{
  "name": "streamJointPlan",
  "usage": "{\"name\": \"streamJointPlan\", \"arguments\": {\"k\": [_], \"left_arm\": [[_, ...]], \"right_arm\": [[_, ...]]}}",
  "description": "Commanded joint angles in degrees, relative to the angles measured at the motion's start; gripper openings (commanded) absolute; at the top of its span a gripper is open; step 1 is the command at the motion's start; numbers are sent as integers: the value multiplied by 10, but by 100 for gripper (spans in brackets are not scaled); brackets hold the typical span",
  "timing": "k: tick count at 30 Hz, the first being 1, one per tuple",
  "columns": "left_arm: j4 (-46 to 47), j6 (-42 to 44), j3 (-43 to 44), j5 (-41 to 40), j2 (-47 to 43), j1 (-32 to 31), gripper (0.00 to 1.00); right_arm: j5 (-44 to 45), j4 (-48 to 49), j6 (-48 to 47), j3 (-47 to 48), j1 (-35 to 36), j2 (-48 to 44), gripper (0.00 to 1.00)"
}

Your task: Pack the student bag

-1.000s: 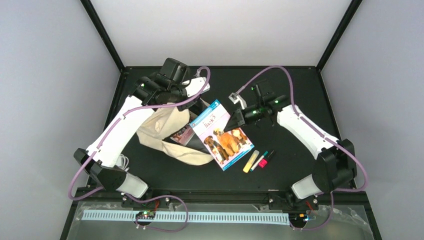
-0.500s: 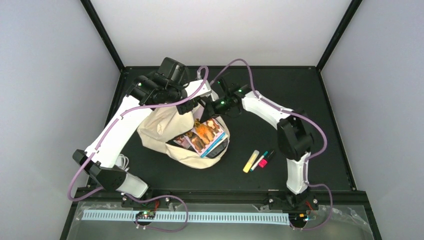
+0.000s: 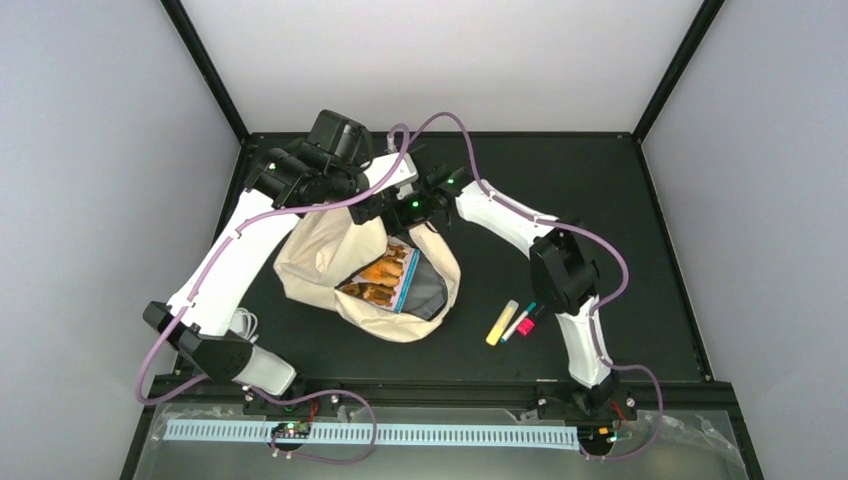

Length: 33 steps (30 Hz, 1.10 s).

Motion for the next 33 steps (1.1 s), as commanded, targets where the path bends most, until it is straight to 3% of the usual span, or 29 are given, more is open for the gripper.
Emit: {"name": "streamJointPlan", "arguments": {"k": [1,6,13,17,23,27,29,33], "left_arm": [[35,-7,-4,1,-25,10,2],[38,-8,-19,1,-24,19,2],[41,-7,-34,9,-30,23,2],[38,-8,-33,21,-27,23,2],[26,-5,-32,27,-28,23,2],[-29,49,-61,141,-31,23,3],[-65,101,-85,205,-31,21,23],[-178,185,-74,261,-16,21,79]], "right_arm": [[134,-69,-44,4,-17,-65,69],[194,-138,-90,-49,-18,-161,71],[269,-127,-33,-263,-16,-289,72],[238,-59,8,-347,-9,-312,73],[191,4,36,-381,6,-298,73],[159,20,23,-372,3,-285,72],[144,15,10,-362,-5,-284,72],[137,5,-28,-344,-45,-314,72]]}}
